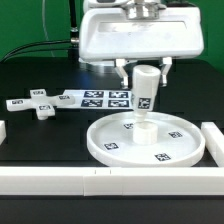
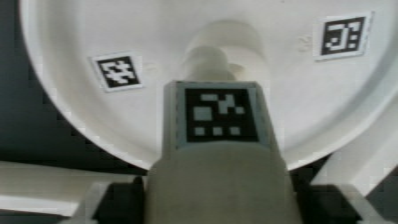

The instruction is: Assemble round table

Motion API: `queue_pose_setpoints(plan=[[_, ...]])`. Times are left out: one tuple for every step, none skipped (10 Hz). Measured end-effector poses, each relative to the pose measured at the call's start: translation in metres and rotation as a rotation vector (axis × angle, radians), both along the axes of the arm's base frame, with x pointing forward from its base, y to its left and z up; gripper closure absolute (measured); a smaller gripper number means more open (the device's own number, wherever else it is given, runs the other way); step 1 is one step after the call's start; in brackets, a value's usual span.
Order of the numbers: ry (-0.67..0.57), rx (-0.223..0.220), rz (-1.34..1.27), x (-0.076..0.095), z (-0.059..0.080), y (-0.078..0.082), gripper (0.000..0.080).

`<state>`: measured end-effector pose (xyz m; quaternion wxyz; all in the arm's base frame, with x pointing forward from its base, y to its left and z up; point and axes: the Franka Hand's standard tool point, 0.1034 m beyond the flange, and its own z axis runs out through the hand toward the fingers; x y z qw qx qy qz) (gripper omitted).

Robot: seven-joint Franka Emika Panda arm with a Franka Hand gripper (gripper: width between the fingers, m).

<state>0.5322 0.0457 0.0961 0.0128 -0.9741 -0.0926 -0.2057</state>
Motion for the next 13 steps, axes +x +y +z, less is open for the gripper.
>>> queue_pose_setpoints(plan=[[-0.003,-0.001,0.015,0.004,-0.001,0.005,0.0390],[-0.001,-0.003,0.015,0.004,-0.003,0.003,0.0390],[0.000,-0.003,0.015,0.004,-0.003,0.003,0.0390],[0.001,-0.003,0.015,0.004,-0.004,0.003,0.0390],[0.001,-0.004,0.017,0.003,-0.004,0.003,0.0390],[0.003,-0.012,0.031,0.003,-0.005,0.000,0.0390],[0.002,-0.015,0.037,0.005,-0.006,-0.001,0.0390],[0.001,-0.016,0.042,0.007,-0.008,0.000,0.0390],[0.001,-0.016,0.042,0.007,-0.008,0.000,0.0390],[0.002,-0.016,0.042,0.007,-0.008,0.000,0.0390],[0.003,-0.016,0.041,0.007,-0.010,-0.001,0.0390],[0.006,-0.016,0.038,0.005,-0.013,-0.003,0.0390],[-0.002,-0.018,0.030,0.004,-0.016,-0.007,0.0390]])
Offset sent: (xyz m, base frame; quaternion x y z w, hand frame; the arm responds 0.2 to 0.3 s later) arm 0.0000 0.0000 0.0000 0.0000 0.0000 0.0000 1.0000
